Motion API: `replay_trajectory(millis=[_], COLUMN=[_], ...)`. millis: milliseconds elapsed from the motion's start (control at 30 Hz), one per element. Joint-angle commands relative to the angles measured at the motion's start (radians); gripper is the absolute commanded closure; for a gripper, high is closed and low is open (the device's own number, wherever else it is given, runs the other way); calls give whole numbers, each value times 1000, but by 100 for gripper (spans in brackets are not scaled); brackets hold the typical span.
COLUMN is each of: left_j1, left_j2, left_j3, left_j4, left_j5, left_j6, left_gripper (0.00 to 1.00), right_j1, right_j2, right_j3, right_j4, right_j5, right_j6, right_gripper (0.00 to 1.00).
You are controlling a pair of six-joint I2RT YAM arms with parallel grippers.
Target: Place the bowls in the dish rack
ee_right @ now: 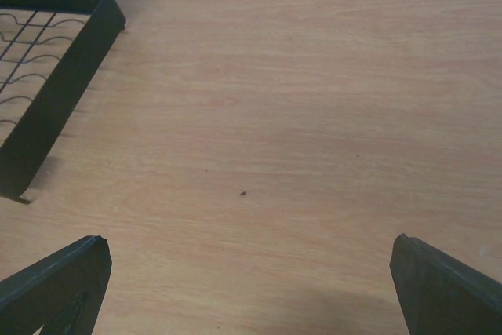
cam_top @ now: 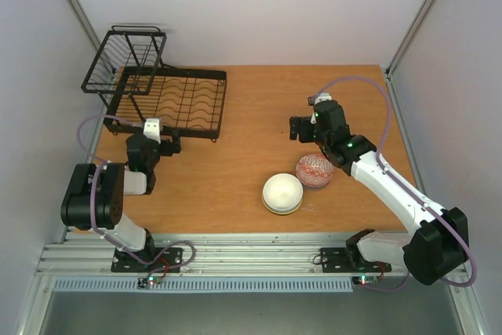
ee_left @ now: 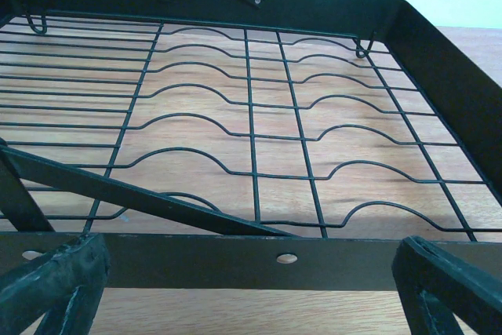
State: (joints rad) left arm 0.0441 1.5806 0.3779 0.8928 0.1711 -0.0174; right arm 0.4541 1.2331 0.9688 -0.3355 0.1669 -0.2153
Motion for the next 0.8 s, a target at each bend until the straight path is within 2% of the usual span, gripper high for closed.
replay_trajectory(millis=[0, 233, 433, 600, 767], left_j1=[0, 0, 0, 1, 5], left_j2=[-17, -16, -17, -16, -42], left_j3=[15, 15, 13, 13, -25], left_j4=[34, 34, 34, 38, 92], left_j5=[-7, -7, -5, -2, 56], left_j6=[16, 16, 16, 16, 37], left_gripper=[1, 1, 1, 1, 8], right_j1=[1, 1, 1, 1, 0], right_j2=[-18, 11, 30, 7, 33], right_j3=[15, 58, 60, 34, 37], right_j4=[-70, -159, -202, -178, -185], right_j5=[64, 108, 217, 245, 240], right_j6=[32, 42, 83, 102, 105], right_gripper=[1, 1, 1, 1, 1])
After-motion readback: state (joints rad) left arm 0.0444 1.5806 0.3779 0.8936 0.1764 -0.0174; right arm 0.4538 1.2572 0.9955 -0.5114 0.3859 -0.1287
